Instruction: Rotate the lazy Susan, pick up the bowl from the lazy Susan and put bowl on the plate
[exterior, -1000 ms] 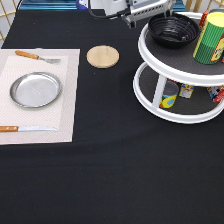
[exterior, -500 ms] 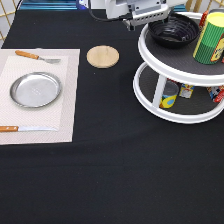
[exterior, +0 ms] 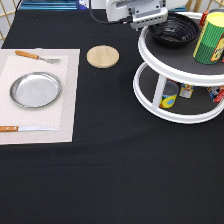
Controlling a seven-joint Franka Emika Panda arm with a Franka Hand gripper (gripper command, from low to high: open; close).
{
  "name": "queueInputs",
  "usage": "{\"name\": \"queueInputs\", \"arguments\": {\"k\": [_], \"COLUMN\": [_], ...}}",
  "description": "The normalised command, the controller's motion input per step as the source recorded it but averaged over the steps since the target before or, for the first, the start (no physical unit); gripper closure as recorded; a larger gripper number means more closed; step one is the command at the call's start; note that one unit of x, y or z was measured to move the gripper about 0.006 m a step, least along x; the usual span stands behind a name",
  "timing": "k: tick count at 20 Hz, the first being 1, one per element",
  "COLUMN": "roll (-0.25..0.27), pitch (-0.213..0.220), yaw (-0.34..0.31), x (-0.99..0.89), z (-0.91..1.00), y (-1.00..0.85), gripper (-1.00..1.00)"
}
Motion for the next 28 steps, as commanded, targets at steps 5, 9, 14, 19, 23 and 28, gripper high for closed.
{"name": "queueInputs", "arguments": {"k": [5,9,14,19,23,28], "roll": [0.006,0.054,0.165,0.179,0.092,0.020], "pitch": [0.027,0.050,0.087,0.080,0.002,-0.056], "yaw": [-0.051,-0.123,-0.158,-0.041,0.000,0.000], "x": [0.01,0.00,-0.01,0.00,0.08,0.22], "z": [0.14,0.35,0.72,0.55,0.14,0.00], "y": [0.00,-0.05,-0.28,-0.68,-0.99,-1.00], "gripper": [1.00,1.00,1.00,1.00,1.00,1.00]}}
